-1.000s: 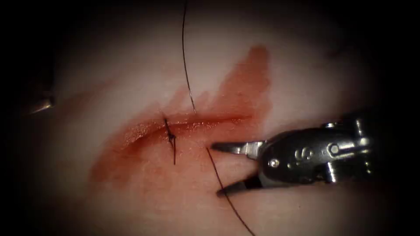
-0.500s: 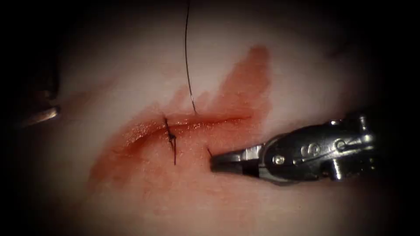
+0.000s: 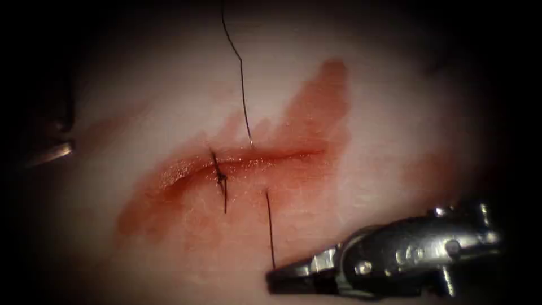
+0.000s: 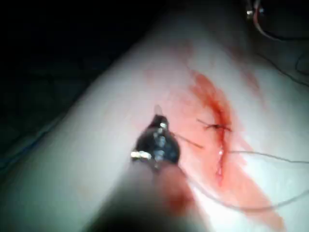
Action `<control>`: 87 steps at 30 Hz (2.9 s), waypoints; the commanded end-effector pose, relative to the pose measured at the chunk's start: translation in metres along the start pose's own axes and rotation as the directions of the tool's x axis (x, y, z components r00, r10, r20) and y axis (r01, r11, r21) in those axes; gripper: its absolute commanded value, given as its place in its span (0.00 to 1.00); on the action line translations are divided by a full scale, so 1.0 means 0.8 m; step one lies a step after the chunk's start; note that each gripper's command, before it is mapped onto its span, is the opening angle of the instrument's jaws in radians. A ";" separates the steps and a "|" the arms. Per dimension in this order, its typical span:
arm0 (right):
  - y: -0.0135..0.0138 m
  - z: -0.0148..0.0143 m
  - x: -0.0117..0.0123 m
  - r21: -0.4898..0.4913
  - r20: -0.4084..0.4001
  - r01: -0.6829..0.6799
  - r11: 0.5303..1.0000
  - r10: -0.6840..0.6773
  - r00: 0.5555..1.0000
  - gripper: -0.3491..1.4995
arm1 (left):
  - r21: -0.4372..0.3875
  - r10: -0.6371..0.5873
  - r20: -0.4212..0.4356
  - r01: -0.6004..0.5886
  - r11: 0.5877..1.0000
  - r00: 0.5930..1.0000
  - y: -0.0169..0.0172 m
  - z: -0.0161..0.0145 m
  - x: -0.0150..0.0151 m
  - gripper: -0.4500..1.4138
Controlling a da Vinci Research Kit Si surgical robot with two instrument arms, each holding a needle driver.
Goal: Wound Closure
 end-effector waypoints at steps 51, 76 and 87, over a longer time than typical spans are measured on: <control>0.0066 0.0015 -0.0057 -0.327 0.051 -0.070 0.943 0.091 0.995 0.87 | -0.019 -0.010 0.008 0.010 1.000 1.000 0.0006 0.0000 -0.0033 0.00; 0.0055 -0.0003 -0.0036 -0.257 -0.020 -0.072 0.964 0.069 0.997 0.00 | -0.018 -0.009 0.008 0.009 1.000 1.000 0.0008 -0.0001 -0.0034 0.00; 0.0020 0.0014 -0.0006 -0.130 -0.029 -0.048 0.990 0.045 0.999 0.00 | -0.019 -0.009 0.007 0.009 1.000 1.000 0.0008 -0.0003 -0.0035 0.00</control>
